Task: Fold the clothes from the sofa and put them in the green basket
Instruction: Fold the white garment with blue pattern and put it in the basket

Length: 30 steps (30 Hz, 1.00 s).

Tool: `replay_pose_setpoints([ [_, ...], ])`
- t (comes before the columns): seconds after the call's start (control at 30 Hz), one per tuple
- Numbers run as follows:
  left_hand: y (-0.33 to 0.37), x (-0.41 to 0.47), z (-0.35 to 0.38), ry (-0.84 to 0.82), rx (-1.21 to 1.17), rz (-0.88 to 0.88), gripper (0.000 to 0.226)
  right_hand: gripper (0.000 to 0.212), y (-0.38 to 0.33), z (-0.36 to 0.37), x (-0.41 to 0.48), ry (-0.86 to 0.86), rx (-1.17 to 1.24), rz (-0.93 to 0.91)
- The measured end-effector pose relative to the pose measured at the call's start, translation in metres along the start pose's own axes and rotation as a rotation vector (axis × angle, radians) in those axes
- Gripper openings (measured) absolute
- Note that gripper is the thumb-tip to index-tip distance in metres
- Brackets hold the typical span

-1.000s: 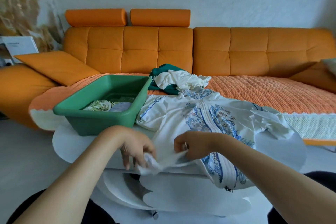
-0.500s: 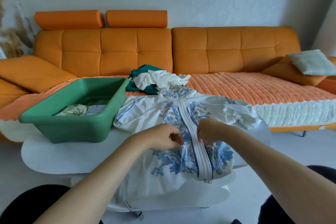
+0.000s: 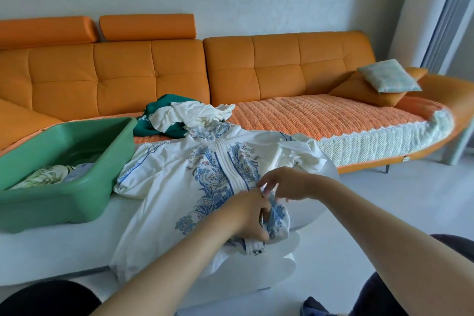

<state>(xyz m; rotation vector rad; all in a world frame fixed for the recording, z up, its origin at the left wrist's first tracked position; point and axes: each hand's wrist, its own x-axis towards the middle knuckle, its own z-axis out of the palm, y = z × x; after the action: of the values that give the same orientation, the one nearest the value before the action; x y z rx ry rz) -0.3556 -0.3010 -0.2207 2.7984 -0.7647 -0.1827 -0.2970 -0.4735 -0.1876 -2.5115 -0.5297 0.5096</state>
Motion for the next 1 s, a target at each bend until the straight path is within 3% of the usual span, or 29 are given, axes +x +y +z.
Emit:
replay_pose_setpoints([
  [0.03,-0.003,0.002,-0.002,-0.027,-0.088,-0.024,0.013,0.059,0.001,0.0,0.001,-0.007,0.046,-0.034],
  [0.1,-0.012,0.004,-0.009,-0.058,-0.224,-0.095,0.011,0.054,0.004,0.003,0.005,-0.021,0.122,-0.07],
  [0.2,-0.03,0.003,-0.022,0.042,-0.385,-0.187,0.009,0.048,0.009,0.005,0.011,-0.02,0.193,-0.074],
  [0.3,-0.031,-0.002,-0.021,0.132,-0.513,-0.217,0.017,0.046,0.011,0.004,0.016,-0.029,0.095,-0.09],
  [0.37,-0.014,-0.005,-0.011,0.073,-0.41,-0.195,0.038,0.045,0.012,0.003,0.022,-0.006,0.075,-0.093],
  [0.47,0.016,-0.002,0.007,0.088,-0.054,-0.202,0.06,0.04,0.016,0.004,0.026,0.032,0.119,-0.074],
  [0.6,0.023,0.01,0.01,0.057,-0.073,-0.198,0.036,0.044,0.019,0.003,0.019,0.075,0.098,-0.074],
  [0.7,0.015,0.011,0.008,-0.006,-0.104,-0.188,0.035,0.041,0.016,0.003,0.013,0.08,0.03,-0.084],
  [0.8,0.001,0.009,0.001,0.098,-0.42,-0.227,0.016,0.038,0.014,0.001,0.006,0.072,0.148,-0.01],
  [0.9,-0.02,0.005,-0.02,0.281,-0.77,-0.335,0.018,0.021,0.007,0.002,0.0,0.042,0.226,-0.025],
  [0.97,-0.028,0.004,-0.036,0.313,-0.982,-0.372,0.02,0.012,-0.005,0.006,0.003,0.111,0.212,-0.061],
  [1.0,-0.03,0.003,-0.045,0.331,-1.047,-0.385,0.019,0.019,-0.012,0.008,0.007,0.205,0.25,-0.068],
])
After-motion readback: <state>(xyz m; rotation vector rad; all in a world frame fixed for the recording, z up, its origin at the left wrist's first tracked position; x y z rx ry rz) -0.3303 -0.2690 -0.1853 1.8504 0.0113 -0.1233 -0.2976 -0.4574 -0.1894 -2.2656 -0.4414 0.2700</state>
